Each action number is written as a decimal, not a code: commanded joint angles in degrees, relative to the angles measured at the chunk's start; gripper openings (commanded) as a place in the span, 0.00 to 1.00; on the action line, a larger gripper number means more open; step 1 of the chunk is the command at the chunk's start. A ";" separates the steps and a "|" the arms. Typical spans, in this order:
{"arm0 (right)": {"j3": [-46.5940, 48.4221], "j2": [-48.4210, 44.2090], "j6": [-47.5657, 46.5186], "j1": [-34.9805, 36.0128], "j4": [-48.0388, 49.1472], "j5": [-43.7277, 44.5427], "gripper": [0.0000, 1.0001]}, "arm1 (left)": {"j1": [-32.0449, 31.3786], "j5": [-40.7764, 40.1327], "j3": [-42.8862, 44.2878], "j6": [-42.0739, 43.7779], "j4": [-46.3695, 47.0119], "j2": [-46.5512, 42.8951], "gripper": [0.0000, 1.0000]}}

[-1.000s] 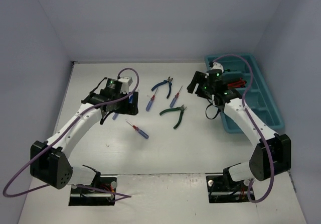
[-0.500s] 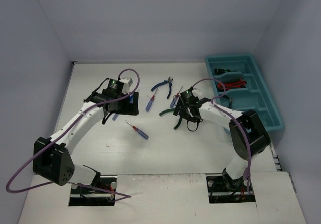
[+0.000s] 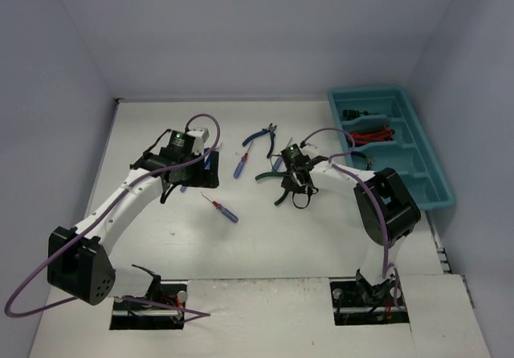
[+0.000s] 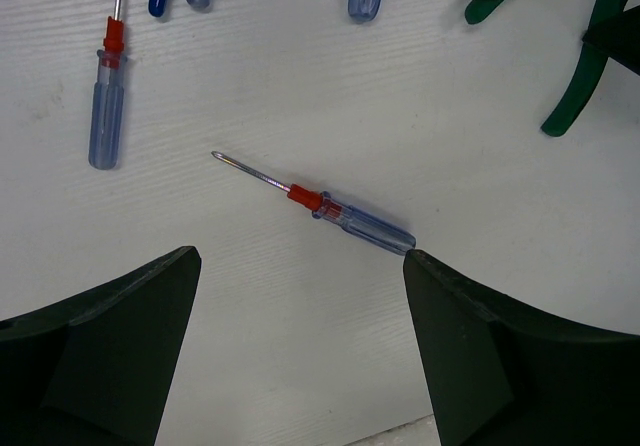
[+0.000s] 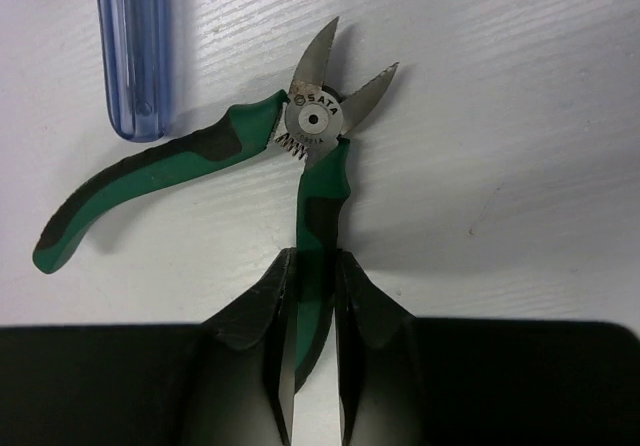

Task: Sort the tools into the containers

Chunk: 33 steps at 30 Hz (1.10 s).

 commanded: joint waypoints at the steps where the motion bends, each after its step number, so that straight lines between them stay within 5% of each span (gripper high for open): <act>1: 2.25 -0.19 -0.46 0.29 -2.05 3.04 0.00 | 0.68 -0.57 0.77 0.08 1.35 -2.15 0.81; 10: 5.97 -14.79 -10.06 -1.42 -1.88 6.02 0.00 | 0.85 -0.66 0.94 0.44 1.35 -3.65 0.81; 16: 6.05 -24.28 -17.26 -14.89 -1.72 2.68 0.00 | 0.95 -0.49 0.61 0.34 1.37 -4.41 0.81; 24: 3.83 -23.95 -21.59 -39.88 5.14 -11.74 0.00 | 1.21 -0.39 -0.60 0.26 1.35 -6.15 0.80; 33: 0.60 -16.13 -21.27 -48.07 14.72 -18.18 0.00 | 1.47 -0.41 -1.57 0.62 1.30 -7.74 0.81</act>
